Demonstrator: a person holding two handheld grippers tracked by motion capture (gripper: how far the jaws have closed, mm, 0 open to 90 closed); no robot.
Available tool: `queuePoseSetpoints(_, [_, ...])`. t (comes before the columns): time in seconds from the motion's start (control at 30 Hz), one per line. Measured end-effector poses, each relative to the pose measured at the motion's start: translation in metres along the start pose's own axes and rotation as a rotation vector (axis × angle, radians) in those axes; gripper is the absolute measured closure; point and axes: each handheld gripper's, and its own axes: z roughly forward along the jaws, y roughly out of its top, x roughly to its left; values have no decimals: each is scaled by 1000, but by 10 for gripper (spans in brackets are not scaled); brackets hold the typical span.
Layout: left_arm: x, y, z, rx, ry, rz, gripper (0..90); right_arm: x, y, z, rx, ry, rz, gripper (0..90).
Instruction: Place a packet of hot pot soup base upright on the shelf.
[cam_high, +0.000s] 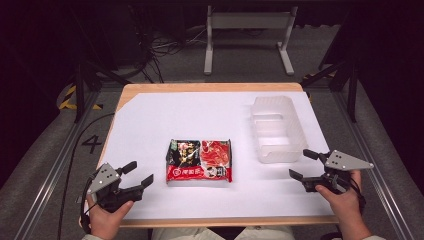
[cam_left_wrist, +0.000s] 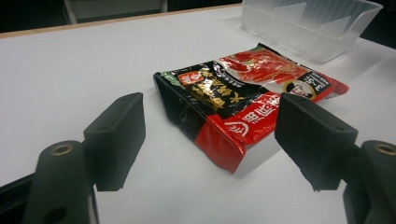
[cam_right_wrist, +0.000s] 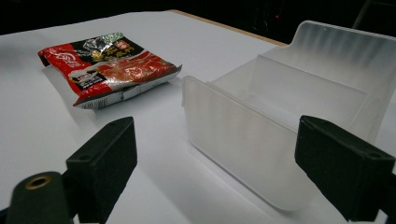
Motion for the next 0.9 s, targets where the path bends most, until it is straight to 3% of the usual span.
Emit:
queuePoseSetpoints(0.37, [-6,5,9,3,2,2,267,0,-2,0,13,-2,7,137])
queuePoseSetpoints(0.5, [-8,8,11,-5,-7,-17,285,0,-2,1,16,-3,0,140])
queuePoseSetpoints(0.63, [-11,11,18,7,-34,-25,306,1,-3,1,22,-5,-8,142])
queuePoseSetpoints(0.67, [-13,14,22,17,-45,-13,355,2,-3,1,24,-5,-9,142])
queuePoseSetpoints(0.9, [-22,18,40,65,-39,0,361,3,-4,2,30,-4,-14,142])
